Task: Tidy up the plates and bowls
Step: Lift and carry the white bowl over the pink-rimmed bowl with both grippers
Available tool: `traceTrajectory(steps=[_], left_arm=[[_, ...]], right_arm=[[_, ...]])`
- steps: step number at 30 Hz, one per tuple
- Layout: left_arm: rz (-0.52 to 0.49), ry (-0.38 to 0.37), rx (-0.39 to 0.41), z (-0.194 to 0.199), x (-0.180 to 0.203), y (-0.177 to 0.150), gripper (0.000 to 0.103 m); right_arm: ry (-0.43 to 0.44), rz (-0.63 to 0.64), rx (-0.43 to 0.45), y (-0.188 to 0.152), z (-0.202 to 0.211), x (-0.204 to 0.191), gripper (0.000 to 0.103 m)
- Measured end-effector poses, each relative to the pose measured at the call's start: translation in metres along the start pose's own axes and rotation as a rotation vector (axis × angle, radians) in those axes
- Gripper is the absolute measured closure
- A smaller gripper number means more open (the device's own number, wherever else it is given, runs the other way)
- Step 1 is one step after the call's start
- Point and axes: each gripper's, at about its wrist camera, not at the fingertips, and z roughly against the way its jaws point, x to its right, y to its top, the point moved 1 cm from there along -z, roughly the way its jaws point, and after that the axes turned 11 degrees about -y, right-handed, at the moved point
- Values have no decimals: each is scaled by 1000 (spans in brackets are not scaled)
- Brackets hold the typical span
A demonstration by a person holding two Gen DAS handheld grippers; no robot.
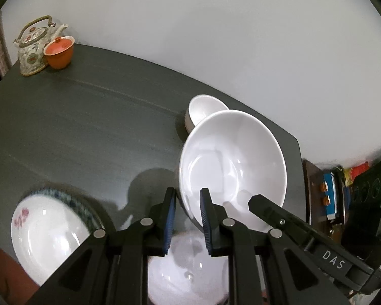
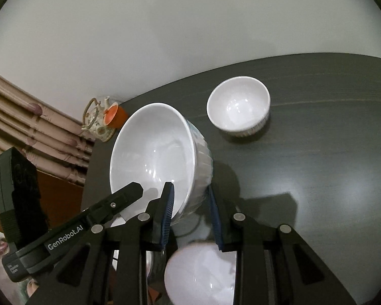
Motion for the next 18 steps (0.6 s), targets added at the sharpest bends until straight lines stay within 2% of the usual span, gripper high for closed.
traceTrajectory(steps=[10, 18], left_arm=[[6, 6, -45, 10, 6, -70, 84], [36, 50, -112, -8, -8, -108, 84]], right_arm=[[-6, -17, -13, -69, 34, 16, 77], [-29, -38, -80, -111, 22, 31, 77]])
